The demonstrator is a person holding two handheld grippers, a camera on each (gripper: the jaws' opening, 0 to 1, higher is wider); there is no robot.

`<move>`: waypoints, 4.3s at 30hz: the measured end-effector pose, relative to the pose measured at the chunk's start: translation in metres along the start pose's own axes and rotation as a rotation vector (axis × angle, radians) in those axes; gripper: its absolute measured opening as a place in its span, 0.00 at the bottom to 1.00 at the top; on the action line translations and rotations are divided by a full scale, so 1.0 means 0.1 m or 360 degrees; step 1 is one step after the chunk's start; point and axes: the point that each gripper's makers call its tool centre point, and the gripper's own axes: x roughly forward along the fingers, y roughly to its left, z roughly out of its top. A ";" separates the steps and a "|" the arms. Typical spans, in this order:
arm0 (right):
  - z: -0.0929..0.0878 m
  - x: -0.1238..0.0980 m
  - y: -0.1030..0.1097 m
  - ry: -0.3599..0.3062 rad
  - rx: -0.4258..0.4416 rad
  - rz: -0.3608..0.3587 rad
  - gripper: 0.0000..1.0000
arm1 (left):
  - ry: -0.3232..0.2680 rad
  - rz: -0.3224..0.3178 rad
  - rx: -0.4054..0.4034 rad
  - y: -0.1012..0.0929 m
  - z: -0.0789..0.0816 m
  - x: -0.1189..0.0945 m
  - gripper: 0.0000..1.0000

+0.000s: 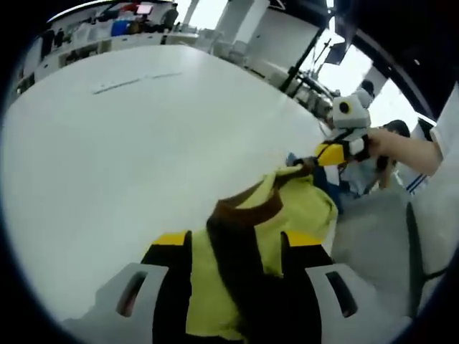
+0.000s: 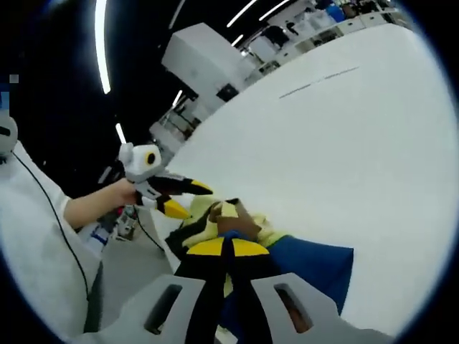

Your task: Fold the garment on the visible template until the final outline fits inside the template.

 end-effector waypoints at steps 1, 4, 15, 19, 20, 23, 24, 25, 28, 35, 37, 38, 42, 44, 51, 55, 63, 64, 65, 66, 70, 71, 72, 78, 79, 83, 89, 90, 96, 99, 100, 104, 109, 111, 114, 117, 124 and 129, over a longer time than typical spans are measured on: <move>0.00 0.00 0.00 0.0001 0.0001 0.0000 0.03 | 0.0016 -0.0019 0.0005 0.00 -0.01 0.02 0.39; 0.02 -0.03 0.02 -0.0011 -0.0009 0.0017 0.02 | 0.0040 -0.0047 0.0017 0.00 -0.02 0.06 0.33; 0.01 -0.05 0.07 -0.0015 -0.0026 0.0048 0.02 | 0.0136 -0.0023 0.0048 0.06 -0.10 0.12 0.27; 0.01 -0.05 0.09 -0.0015 -0.0028 0.0056 0.02 | 0.0168 -0.0011 0.0077 0.08 -0.11 0.16 0.23; 0.01 -0.05 0.09 -0.0015 -0.0029 0.0057 0.02 | 0.0174 -0.0006 0.0080 0.08 -0.12 0.16 0.22; 0.02 -0.06 0.11 -0.0018 -0.0031 0.0062 0.02 | 0.0190 0.0003 0.0088 0.10 -0.12 0.18 0.20; 0.02 -0.06 0.12 -0.0019 -0.0033 0.0063 0.02 | 0.0198 0.0008 0.0098 0.10 -0.12 0.18 0.19; 0.01 -0.07 0.13 -0.0019 -0.0037 0.0065 0.02 | 0.0202 0.0013 0.0104 0.10 -0.12 0.18 0.17; 0.01 -0.08 0.12 -0.0016 -0.0035 0.0060 0.02 | 0.0222 0.0053 0.0139 0.14 -0.12 0.18 0.06; 0.00 -0.11 0.11 -0.0019 -0.0035 0.0055 0.02 | 0.0213 0.0076 0.0120 0.15 -0.13 0.16 0.00; 0.00 -0.11 0.12 -0.0020 -0.0036 0.0053 0.02 | 0.0200 0.0079 0.0110 0.14 -0.11 0.14 0.00; 0.00 -0.11 0.12 -0.0019 -0.0037 0.0053 0.02 | 0.0197 0.0080 0.0112 0.13 -0.11 0.13 0.00; -0.02 -0.12 0.13 -0.0010 -0.0049 0.0047 0.02 | 0.0176 0.0098 0.0117 0.10 -0.09 0.04 0.00; -0.03 -0.13 0.13 -0.0004 -0.0059 0.0040 0.02 | 0.0156 0.0109 0.0120 0.07 -0.08 -0.02 0.00; -0.15 -0.14 0.12 0.0065 -0.0115 -0.0005 0.02 | 0.0085 0.0149 0.0108 -0.02 -0.08 -0.23 0.00; -0.26 -0.13 0.19 0.0135 -0.0189 -0.0009 0.02 | 0.0058 0.0158 0.0089 -0.11 -0.13 -0.32 0.00; -0.44 -0.12 0.26 0.0225 -0.0306 -0.0051 0.03 | 0.0030 0.0165 0.0062 -0.26 -0.24 -0.45 0.00; -0.46 -0.12 0.27 0.0241 -0.0318 -0.0054 0.02 | 0.0019 0.0171 0.0061 -0.28 -0.24 -0.48 0.00; -0.49 -0.12 0.28 0.0265 -0.0341 -0.0060 0.02 | 0.0012 0.0173 0.0060 -0.31 -0.25 -0.50 0.00; -0.52 -0.12 0.27 0.0299 -0.0376 -0.0063 0.02 | 0.0010 0.0173 0.0059 -0.32 -0.25 -0.50 0.00; -0.64 -0.11 0.32 0.0400 -0.0458 -0.0057 0.02 | 0.0006 0.0172 0.0056 -0.38 -0.30 -0.55 0.00; -0.64 -0.11 0.33 0.0406 -0.0462 -0.0055 0.02 | 0.0012 0.0171 0.0057 -0.40 -0.32 -0.55 0.00; -0.66 -0.11 0.35 0.0411 -0.0468 -0.0052 0.02 | 0.0018 0.0173 0.0056 -0.41 -0.34 -0.56 0.00; -0.83 -0.12 0.39 0.0516 -0.0525 -0.0051 0.02 | 0.0039 0.0165 0.0029 -0.48 -0.45 -0.56 0.00; -0.84 -0.12 0.39 0.0524 -0.0527 -0.0049 0.02 | 0.0042 0.0164 0.0031 -0.49 -0.46 -0.56 0.00; -0.89 -0.11 0.44 0.0533 -0.0552 -0.0043 0.02 | 0.0080 0.0169 0.0041 -0.52 -0.56 -0.55 0.00; -0.84 -0.10 0.48 0.0463 -0.0528 -0.0042 0.05 | 0.0086 0.0175 0.0023 -0.53 -0.61 -0.56 0.00; -0.85 -0.11 0.47 0.0466 -0.0523 -0.0048 0.05 | 0.0088 0.0174 0.0023 -0.53 -0.61 -0.56 0.00; -0.84 -0.14 0.45 0.0499 -0.0583 -0.0086 0.06 | 0.0092 0.0172 0.0016 -0.54 -0.65 -0.55 0.00; -0.76 -0.17 0.46 0.0473 -0.0607 -0.0098 0.08 | 0.0094 0.0168 0.0013 -0.56 -0.66 -0.54 0.00; -0.72 -0.18 0.46 0.0461 -0.0616 -0.0099 0.08 | 0.0094 0.0167 0.0013 -0.56 -0.66 -0.54 0.00; -0.57 -0.21 0.42 0.0435 -0.0633 -0.0111 0.10 | 0.0093 0.0166 0.0014 -0.57 -0.67 -0.54 0.00; -0.48 -0.21 0.40 0.0451 -0.0640 -0.0063 0.14 | 0.0083 0.0167 0.0010 -0.57 -0.67 -0.55 0.00; -0.49 -0.20 0.40 0.0500 -0.0650 -0.0025 0.16 | 0.0080 0.0167 0.0006 -0.58 -0.67 -0.55 0.00; -0.54 -0.17 0.40 0.0579 -0.0628 0.0065 0.16 | 0.0074 0.0169 0.0001 -0.59 -0.67 -0.55 0.00; -0.58 -0.15 0.41 0.0652 -0.0620 0.0130 0.16 | 0.0070 0.0169 -0.0007 -0.59 -0.68 -0.56 0.00; -0.70 -0.13 0.37 0.0801 -0.0620 0.0211 0.17 | 0.0066 0.0169 -0.0019 -0.60 -0.68 -0.56 0.00; -0.70 -0.10 0.40 0.0802 -0.0594 0.0262 0.15 | 0.0063 0.0174 -0.0026 -0.59 -0.68 -0.57 0.00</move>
